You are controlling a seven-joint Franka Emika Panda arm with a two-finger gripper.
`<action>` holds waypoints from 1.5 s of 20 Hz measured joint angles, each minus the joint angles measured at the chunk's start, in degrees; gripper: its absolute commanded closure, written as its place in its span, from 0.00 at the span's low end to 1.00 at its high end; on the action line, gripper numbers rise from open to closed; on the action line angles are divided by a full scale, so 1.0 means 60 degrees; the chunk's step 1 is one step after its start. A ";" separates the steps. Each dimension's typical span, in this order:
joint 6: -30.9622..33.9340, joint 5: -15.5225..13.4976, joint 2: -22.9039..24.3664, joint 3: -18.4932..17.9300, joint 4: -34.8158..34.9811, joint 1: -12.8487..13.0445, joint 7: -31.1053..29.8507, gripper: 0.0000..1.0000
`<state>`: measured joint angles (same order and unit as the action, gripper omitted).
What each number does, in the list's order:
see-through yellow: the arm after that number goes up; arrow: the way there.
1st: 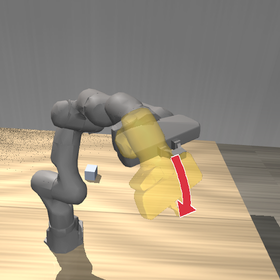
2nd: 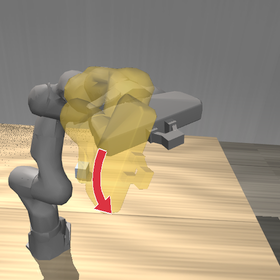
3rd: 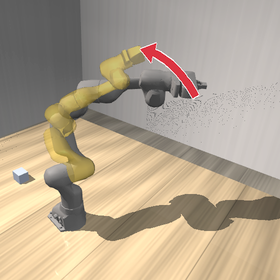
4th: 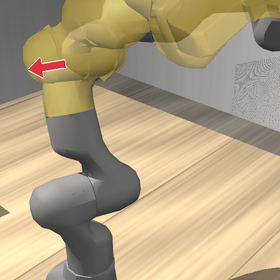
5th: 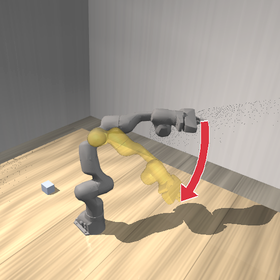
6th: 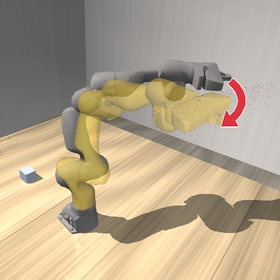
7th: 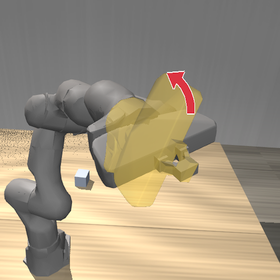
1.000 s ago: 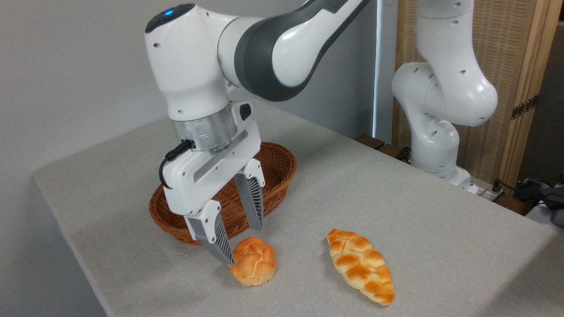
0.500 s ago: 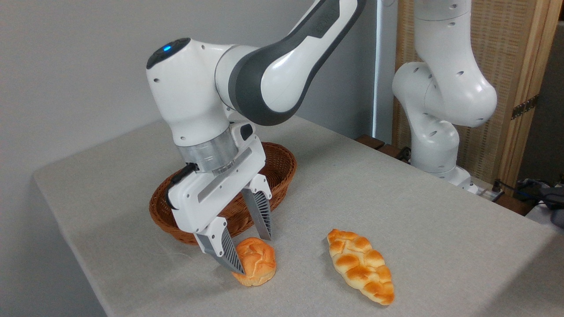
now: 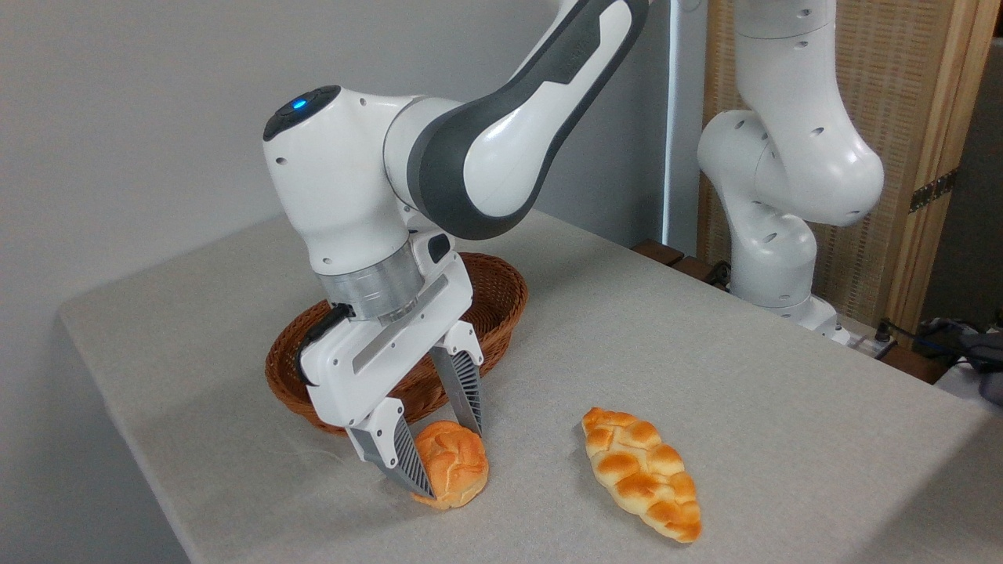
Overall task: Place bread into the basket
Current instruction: 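Close the gripper on the round bun, then lift the bun and carry it over the wicker basket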
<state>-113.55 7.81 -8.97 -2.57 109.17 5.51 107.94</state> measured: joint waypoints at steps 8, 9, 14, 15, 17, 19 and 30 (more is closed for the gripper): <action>-0.0061 0.0000 -0.0004 -0.0028 0.0000 -0.0037 0.0000 0.80; -0.0061 0.0000 -0.0004 -0.0030 0.0000 -0.0039 0.0000 0.80; -0.0061 0.0000 0.0000 -0.0036 -0.0001 -0.0071 0.0000 0.88; -0.0061 0.0000 0.0009 -0.0039 -0.0007 -0.0077 0.0000 0.88; -0.0061 0.0000 0.0050 -0.0049 -0.0024 -0.0102 0.0000 0.88; -0.0061 0.0000 0.0124 -0.0079 -0.0029 -0.0141 0.0000 0.88; 0.1741 -0.0975 0.0696 -0.1033 -0.1488 -0.0200 -0.0555 0.77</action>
<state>-103.10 1.96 -4.79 -8.77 100.24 4.31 104.61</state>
